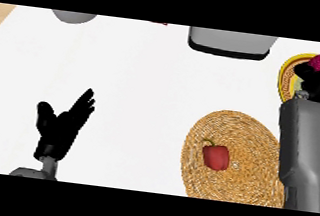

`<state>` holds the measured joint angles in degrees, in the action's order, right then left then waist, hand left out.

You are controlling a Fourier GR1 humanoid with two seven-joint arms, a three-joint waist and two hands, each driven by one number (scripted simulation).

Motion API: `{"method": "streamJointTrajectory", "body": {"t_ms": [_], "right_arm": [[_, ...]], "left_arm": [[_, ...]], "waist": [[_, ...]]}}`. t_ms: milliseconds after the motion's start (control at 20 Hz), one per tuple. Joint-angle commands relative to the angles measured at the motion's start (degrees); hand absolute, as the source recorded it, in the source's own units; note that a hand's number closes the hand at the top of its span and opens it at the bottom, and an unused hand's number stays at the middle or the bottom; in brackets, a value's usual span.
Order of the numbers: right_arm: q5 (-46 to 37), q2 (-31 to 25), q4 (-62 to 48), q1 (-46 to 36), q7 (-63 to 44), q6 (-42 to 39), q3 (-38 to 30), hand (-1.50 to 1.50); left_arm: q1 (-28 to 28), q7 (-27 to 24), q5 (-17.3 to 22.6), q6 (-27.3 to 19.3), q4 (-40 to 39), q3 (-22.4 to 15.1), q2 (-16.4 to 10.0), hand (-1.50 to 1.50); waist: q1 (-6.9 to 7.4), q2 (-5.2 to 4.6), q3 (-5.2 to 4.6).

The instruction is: Pick the cupcake from the placemat and place it in the plate

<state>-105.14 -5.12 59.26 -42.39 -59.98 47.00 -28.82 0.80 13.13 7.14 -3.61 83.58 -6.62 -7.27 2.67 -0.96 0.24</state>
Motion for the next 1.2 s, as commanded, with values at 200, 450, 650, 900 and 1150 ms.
{"method": "streamJointTrajectory", "body": {"t_ms": [200, 450, 650, 900, 1150], "right_arm": [[4.87, -9.29, -15.93, -1.57, -0.96, 16.51, -7.99, 1.50], [12.21, -16.29, -26.18, -3.14, 5.93, 21.66, -9.74, 1.50], [22.20, -17.41, -28.69, -2.60, 7.29, 15.49, -13.35, 1.50], [31.78, -21.37, -37.68, -4.14, 16.96, 6.66, -14.86, -1.50], [43.75, -19.69, -36.12, -2.64, 33.73, 9.50, -17.40, -1.50]], "left_arm": [[-1.22, 1.79, -0.75, -0.87, 0.81, -0.46, 0.51, 0.00], [0.14, 0.27, 0.53, 0.81, -1.77, 1.04, 0.26, 0.00], [-0.86, -1.75, 1.62, 1.98, -3.65, 2.74, -0.44, 0.00], [-0.87, -0.79, -0.08, 1.20, -1.49, 0.76, 0.14, 0.00], [-0.65, -1.05, -0.69, -0.20, -1.89, 0.04, 2.06, 0.00]], "waist": [[-0.76, 0.17, -0.10], [-0.57, -0.03, -0.07], [-1.31, 0.21, -0.06], [-0.32, -0.14, 0.19], [-0.55, -0.15, 0.30]]}}
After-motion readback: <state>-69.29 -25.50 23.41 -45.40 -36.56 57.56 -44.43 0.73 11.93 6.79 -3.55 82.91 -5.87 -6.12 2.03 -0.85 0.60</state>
